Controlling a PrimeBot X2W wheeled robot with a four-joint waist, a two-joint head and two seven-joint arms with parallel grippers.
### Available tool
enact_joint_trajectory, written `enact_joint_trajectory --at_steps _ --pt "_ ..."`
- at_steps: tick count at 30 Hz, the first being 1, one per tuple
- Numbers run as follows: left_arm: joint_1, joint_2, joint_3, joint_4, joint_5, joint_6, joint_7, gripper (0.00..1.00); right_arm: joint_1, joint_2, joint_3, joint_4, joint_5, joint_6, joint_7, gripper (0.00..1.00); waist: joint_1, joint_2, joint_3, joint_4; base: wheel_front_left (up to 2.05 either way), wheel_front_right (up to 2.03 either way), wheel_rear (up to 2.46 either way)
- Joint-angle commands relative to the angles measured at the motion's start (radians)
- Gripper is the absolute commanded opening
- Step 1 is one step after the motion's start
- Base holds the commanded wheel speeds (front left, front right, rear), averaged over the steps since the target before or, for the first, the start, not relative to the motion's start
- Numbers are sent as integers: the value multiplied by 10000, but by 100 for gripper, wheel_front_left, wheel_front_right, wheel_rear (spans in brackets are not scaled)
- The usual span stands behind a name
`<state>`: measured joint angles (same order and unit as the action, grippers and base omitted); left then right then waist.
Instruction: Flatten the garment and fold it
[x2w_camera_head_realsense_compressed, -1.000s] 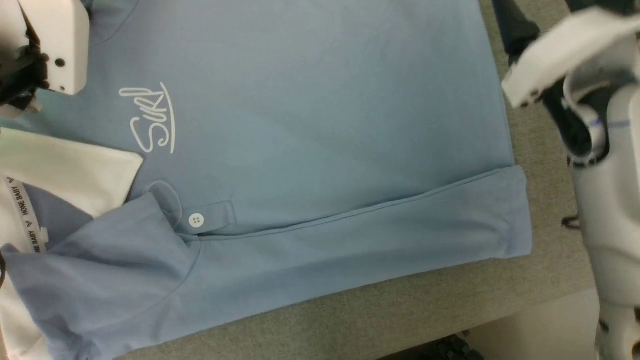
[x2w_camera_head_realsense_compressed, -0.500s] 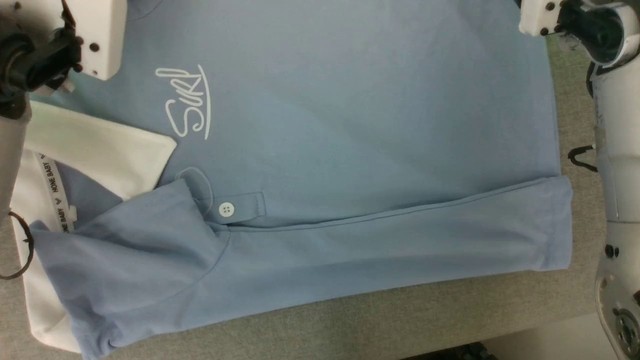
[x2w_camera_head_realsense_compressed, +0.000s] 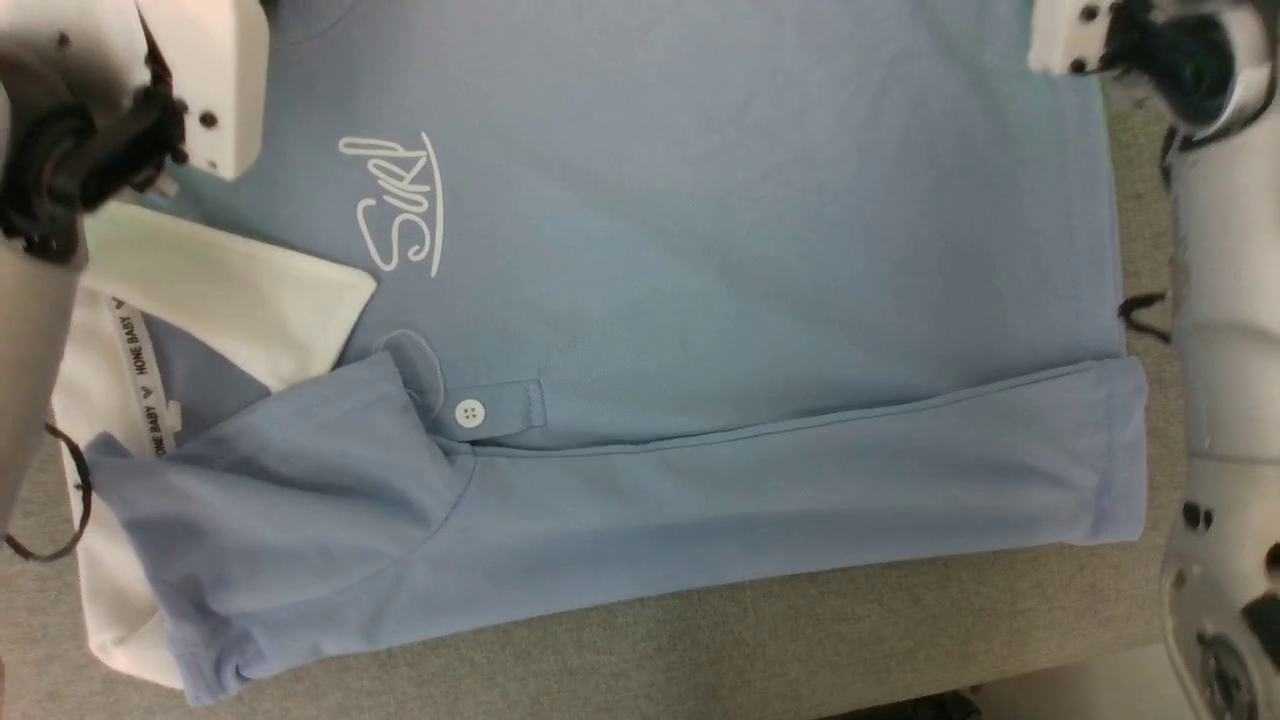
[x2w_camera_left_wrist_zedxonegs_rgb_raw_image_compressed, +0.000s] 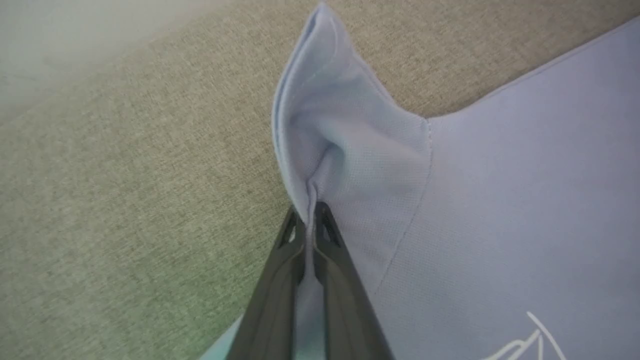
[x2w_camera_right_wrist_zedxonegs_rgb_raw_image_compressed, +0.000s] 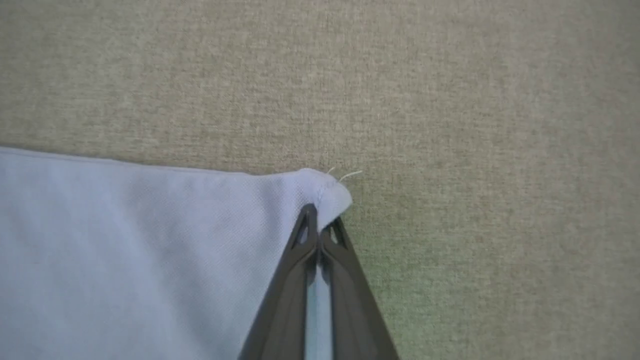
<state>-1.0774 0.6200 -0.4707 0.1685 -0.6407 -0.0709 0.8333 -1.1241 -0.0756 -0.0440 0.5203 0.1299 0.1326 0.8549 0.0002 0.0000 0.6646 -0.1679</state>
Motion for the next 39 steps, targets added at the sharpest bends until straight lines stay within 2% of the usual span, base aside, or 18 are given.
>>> enact_joint_trajectory --at_steps 1,7,12,17,22,28,33,39 --pt "369 73 44 7 78 -149 -626 0 371 54 119 -276 335 -19 -443 0 -2 0 -378 35 0 0 0" --pt "1559 121 19 -289 232 -385 -2977 0 1703 -317 567 -1403 1210 -19 -2310 0 -2 0 -1411 255 0 0 0" --pt "2665 110 1 -590 211 -371 -4029 0 2825 -675 786 -2005 1565 -19 -3236 0 -2 0 -2176 416 0 0 0" --pt "4209 268 -51 -1196 197 -85 -4720 0 4280 -1109 1001 -2470 1807 -19 -3869 0 -2 0 -3000 579 0 0 0" --pt "5717 385 -96 -1836 -65 287 -4962 0 5458 -1507 982 -2706 1921 -19 -3872 0 -2 0 -3448 702 0 0 0" --pt "7277 247 -259 -2381 -460 697 -5164 0 6397 -1957 986 -2712 1697 -19 -3484 0 -2 0 -3635 818 0 0 0" --pt "8122 7 -550 -2329 -656 777 -5350 0 6954 -2186 1250 -2687 1617 -19 -2977 0 -2 0 -3617 886 0 0 0" --pt "8455 -269 -849 -1883 -756 599 -5583 0 7383 -2224 1531 -2363 1454 -19 -2427 0 -2 0 -3539 942 0 0 0"
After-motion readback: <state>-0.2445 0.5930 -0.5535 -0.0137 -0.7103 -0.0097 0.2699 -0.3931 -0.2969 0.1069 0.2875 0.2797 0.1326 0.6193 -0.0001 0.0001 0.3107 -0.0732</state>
